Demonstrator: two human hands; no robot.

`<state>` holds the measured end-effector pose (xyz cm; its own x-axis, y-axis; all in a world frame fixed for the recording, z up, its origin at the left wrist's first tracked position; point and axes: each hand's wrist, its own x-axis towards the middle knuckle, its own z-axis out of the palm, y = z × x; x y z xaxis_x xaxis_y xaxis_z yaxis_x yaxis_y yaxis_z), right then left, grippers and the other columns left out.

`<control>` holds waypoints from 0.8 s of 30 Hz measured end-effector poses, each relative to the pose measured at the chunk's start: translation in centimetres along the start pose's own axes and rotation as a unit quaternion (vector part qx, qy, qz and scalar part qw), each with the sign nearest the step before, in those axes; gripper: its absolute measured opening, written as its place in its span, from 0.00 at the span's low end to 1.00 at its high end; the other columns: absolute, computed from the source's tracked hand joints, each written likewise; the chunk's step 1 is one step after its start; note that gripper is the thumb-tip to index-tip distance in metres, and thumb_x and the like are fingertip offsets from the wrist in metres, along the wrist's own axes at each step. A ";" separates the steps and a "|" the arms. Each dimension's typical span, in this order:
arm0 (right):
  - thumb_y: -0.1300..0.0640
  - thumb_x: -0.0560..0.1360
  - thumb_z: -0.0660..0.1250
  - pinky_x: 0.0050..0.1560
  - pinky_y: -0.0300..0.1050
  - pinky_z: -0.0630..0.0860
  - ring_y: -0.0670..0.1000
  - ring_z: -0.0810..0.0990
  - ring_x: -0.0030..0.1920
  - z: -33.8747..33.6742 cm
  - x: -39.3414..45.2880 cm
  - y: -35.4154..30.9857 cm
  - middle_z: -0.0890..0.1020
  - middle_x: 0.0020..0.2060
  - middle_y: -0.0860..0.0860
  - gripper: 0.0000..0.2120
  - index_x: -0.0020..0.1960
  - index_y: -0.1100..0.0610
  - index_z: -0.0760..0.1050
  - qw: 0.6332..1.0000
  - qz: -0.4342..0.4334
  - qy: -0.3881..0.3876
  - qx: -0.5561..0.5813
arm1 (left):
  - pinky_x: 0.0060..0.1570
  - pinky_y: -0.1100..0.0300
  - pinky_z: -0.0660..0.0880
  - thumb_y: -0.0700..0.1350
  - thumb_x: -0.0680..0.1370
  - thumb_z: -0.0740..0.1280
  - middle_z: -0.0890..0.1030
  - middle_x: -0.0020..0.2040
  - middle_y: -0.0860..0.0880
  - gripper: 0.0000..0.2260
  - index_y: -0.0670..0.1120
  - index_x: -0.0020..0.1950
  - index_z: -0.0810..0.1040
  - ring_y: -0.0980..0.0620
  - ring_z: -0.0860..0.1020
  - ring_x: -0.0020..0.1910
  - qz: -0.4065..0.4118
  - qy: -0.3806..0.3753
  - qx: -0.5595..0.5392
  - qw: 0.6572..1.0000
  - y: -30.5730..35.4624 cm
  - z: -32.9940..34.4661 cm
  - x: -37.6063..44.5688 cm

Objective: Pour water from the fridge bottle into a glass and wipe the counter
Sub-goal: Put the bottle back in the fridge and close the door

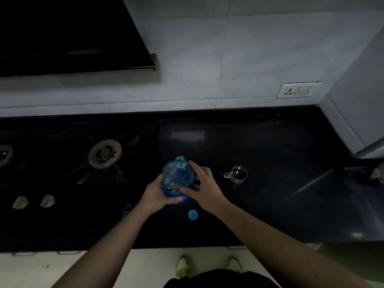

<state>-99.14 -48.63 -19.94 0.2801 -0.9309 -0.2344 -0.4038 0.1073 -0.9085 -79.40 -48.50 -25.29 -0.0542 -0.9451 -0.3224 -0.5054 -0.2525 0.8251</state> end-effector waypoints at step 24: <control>0.38 0.71 0.70 0.62 0.52 0.74 0.54 0.70 0.65 3.7 -1.0 6.0 0.67 0.65 0.52 0.32 0.70 0.49 0.64 0.921 0.075 -0.129 -0.361 | 0.61 0.61 0.75 0.45 0.61 0.84 0.83 0.55 0.55 0.35 0.45 0.65 0.75 0.63 0.80 0.54 -0.017 -0.055 -0.006 0.998 -2.6 -1.3 0.9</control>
<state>-98.64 -45.76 -26.42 0.3340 -0.8004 -0.4977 -0.9020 -0.1183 -0.4151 -77.04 -49.00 -27.10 -0.1324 -0.9073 -0.3990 -0.4975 -0.2874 0.8185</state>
